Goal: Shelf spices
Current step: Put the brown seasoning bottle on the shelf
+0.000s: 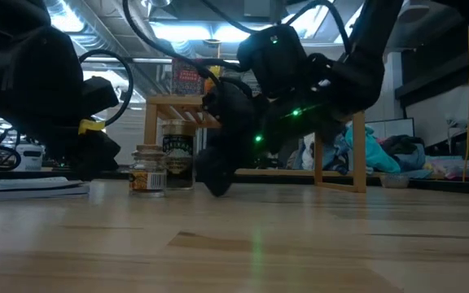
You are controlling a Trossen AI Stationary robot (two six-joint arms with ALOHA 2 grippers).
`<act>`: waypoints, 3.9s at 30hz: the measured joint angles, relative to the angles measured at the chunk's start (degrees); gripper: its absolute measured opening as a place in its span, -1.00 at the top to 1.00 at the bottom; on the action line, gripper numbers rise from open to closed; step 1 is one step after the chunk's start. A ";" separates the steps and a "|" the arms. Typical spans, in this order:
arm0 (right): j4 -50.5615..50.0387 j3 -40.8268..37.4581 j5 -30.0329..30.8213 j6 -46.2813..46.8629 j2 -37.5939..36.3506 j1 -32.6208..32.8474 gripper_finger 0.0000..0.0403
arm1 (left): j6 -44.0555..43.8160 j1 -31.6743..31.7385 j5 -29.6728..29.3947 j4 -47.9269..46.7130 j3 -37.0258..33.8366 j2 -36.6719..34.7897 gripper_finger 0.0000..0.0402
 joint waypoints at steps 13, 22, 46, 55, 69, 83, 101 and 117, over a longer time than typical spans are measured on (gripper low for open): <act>7.05 -3.69 -7.68 2.21 -1.76 -6.10 0.94 | -0.69 0.00 0.04 0.49 0.00 -0.01 1.00; 9.45 -3.50 -12.81 4.10 -1.76 -6.34 0.94 | -1.26 0.00 -0.02 0.48 0.00 0.01 1.00; 8.66 -1.24 -7.53 1.76 -1.80 -1.81 0.94 | -2.44 0.00 -0.18 -2.07 -0.02 -0.01 1.00; 8.86 -1.24 -15.86 5.22 -1.82 -6.89 0.94 | -2.37 0.00 -0.22 -1.90 -0.02 -0.01 1.00; 11.78 -1.24 -20.57 6.38 -1.82 -7.78 0.94 | -2.52 0.00 -0.61 -1.44 -0.02 -0.06 1.00; 7.32 2.46 -25.12 9.40 -1.82 -5.36 0.94 | -2.55 0.00 -0.72 -1.44 -0.02 -0.08 1.00; 5.34 2.57 -20.02 6.44 -1.82 -3.56 0.94 | -2.37 -1.06 -0.81 -1.45 -0.02 -0.08 1.00; 5.07 2.59 -22.87 3.19 -1.82 -10.76 0.94 | -2.32 -1.03 -0.87 -1.48 0.33 -0.08 1.00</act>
